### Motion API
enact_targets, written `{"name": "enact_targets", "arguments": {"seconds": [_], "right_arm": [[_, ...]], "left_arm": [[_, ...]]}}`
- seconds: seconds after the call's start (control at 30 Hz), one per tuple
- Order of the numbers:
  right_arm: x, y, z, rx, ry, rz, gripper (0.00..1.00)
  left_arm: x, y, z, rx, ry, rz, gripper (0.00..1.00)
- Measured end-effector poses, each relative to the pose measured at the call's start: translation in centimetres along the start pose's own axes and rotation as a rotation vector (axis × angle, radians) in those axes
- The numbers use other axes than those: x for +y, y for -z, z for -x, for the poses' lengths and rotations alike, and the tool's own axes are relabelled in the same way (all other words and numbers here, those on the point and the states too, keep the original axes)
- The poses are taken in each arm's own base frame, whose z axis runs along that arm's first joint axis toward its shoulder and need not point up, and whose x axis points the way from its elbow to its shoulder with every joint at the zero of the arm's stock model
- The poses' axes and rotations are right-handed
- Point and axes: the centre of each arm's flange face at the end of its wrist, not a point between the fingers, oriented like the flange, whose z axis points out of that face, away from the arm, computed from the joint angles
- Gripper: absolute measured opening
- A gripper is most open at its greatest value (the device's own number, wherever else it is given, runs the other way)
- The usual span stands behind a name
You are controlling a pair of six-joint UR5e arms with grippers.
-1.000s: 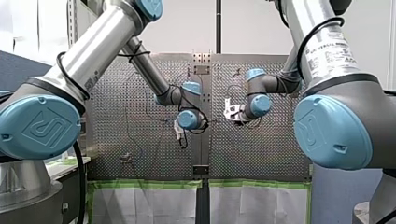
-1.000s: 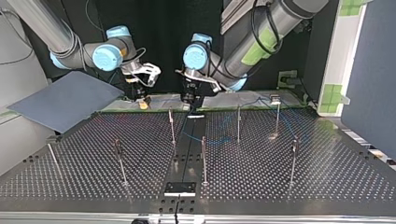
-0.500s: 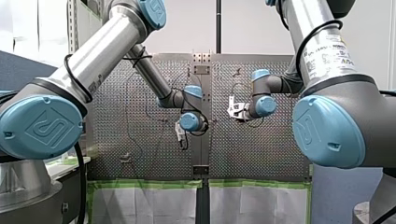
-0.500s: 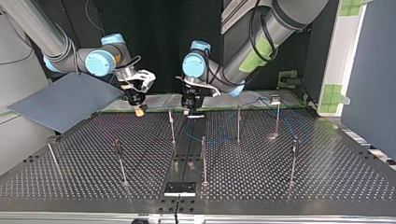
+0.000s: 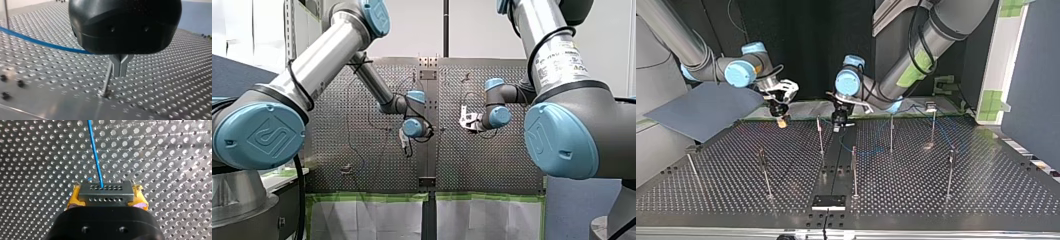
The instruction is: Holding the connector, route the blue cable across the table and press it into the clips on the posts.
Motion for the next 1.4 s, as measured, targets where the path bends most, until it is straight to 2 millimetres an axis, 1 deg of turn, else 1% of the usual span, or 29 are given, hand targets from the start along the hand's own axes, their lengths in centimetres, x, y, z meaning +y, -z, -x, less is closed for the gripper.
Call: {"name": "enact_targets", "arguments": {"seconds": [0.13, 0.2, 0.37, 0.6, 0.67, 0.7, 0.73, 0.77, 0.8, 0.83, 0.87, 0.9, 0.93, 0.97, 1.0, 1.03, 1.07, 1.4], "right_arm": [[0.7, -0.4, -0.5, 0.01, -0.004, 0.003, 0.0], [1.1, -0.6, -0.7, 0.014, -0.006, 0.007, 0.0], [2.2, -1.1, -1.1, 0.023, -0.008, 0.017, 0.0], [3.4, -1.7, -1.1, 0.027, -0.012, 0.022, 0.0], [3.8, -1.9, -1.3, 0.03, -0.012, 0.023, 0.0], [3.9, -2.0, -1.3, 0.031, -0.012, 0.024, 0.0], [4.1, -2.1, -1.2, 0.031, -0.012, 0.023, 0.0], [4.2, -2.3, -1.1, 0.03, -0.013, 0.021, 0.0], [4.3, -2.4, -1.0, 0.029, -0.013, 0.018, 0.0], [4.4, -2.7, -0.8, 0.027, -0.014, 0.013, 0.0], [4.5, -2.8, -0.6, 0.026, -0.014, 0.009, 0.0], [4.5, -3.0, -0.5, 0.025, -0.014, 0.004, 0.0], [4.6, -3.1, -0.5, 0.025, -0.014, -0.003, 0.0], [4.6, -3.2, -0.5, 0.025, -0.014, -0.007, 0.0], [4.6, -3.3, -0.5, 0.025, -0.014, -0.011, 0.0], [4.6, -3.4, -0.5, 0.026, -0.013, -0.015, 0.0], [4.6, -3.4, -0.5, 0.026, -0.013, -0.017, 0.0], [4.7, -3.5, -0.7, 0.027, -0.008, -0.022, 0.0]], "left_arm": [[0.6, -1.2, -0.7, 0.026, -0.006, 0.01, 0.0], [0.8, -1.7, -0.4, 0.029, -0.009, 0.016, 0.0], [1.1, -2.9, 1.0, 0.031, -0.023, 0.028, 0.0], [1.5, -3.2, 1.5, 0.04, -0.032, 0.04, 0.0], [1.6, -3.2, 1.4, 0.044, -0.033, 0.045, 0.08], [1.6, -3.1, 1.4, 0.045, -0.034, 0.046, 0.08], [1.6, -3.1, 1.4, 0.046, -0.035, 0.048, 0.13], [1.6, -3.1, 1.4, 0.046, -0.035, 0.048, 0.21], [1.5, -3.1, 1.4, 0.047, -0.036, 0.048, 0.21], [1.4, -3.0, 1.4, 0.047, -0.037, 0.046, 0.28], [1.2, -3.0, 1.3, 0.048, -0.038, 0.045, 0.42], [1.1, -2.9, 1.3, 0.049, -0.039, 0.043, 0.42], [0.9, -2.8, 1.2, 0.05, -0.04, 0.04, 0.58], [0.8, -2.8, 1.2, 0.051, -0.043, 0.038, 0.71], [0.6, -2.7, 1.2, 0.052, -0.046, 0.037, 0.71], [0.4, -2.6, 1.1, 0.056, -0.051, 0.036, 0.91], [0.3, -2.5, 1.0, 0.06, -0.057, 0.038, 1.0], [-0.4, -0.8, 0.4, 0.122, -0.12, 0.094, 1.0]]}}
